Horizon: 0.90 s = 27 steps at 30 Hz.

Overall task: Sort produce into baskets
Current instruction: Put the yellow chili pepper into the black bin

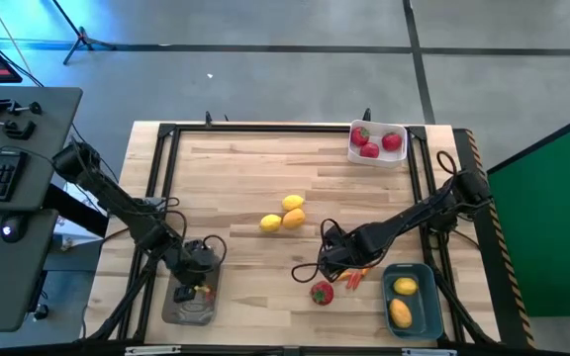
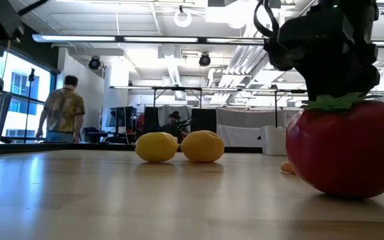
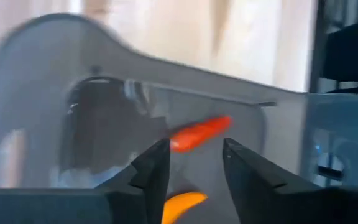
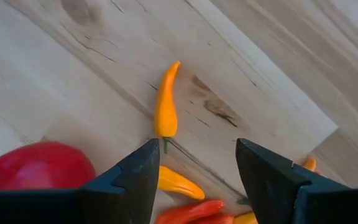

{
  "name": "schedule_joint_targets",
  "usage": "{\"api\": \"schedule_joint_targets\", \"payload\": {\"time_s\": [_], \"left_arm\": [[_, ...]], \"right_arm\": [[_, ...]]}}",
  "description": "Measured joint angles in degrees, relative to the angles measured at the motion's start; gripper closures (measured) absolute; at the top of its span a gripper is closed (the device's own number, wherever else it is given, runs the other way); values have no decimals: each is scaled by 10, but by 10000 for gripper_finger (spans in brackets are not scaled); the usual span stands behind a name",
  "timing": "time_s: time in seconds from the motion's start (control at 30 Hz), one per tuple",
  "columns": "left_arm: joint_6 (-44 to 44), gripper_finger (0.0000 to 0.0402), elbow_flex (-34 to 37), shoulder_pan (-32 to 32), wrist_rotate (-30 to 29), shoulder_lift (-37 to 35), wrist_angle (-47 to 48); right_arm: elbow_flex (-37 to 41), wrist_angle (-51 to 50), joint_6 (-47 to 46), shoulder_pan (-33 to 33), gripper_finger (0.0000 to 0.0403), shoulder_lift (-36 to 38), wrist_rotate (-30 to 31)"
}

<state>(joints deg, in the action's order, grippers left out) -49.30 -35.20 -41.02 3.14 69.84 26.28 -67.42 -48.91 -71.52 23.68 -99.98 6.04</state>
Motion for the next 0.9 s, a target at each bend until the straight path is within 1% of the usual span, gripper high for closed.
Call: {"api": "schedule_joint_targets", "payload": {"time_s": [0.1,0.23,0.4,0.5,0.67,0.77,0.83,0.9], "left_arm": [[10,244,0,8,6,-12,15],[10,240,-16,10,5,-47,22],[-3,244,-31,10,-31,-110,34],[-10,247,-31,10,-55,-154,32],[-10,264,-31,17,-92,-224,29],[-13,280,-19,31,-93,-260,0],[-19,291,-1,42,-96,-282,-40],[-23,304,18,57,-99,-299,-81]], "right_arm": [[0,5,4,0,187,0,-4],[0,20,10,0,183,0,-7],[0,27,10,7,183,-20,-8],[0,51,28,13,183,-43,-13],[0,62,25,17,184,-76,-21],[0,63,21,16,205,-85,-22],[0,61,21,16,234,-86,-22],[0,58,21,16,274,-87,-21]]}}
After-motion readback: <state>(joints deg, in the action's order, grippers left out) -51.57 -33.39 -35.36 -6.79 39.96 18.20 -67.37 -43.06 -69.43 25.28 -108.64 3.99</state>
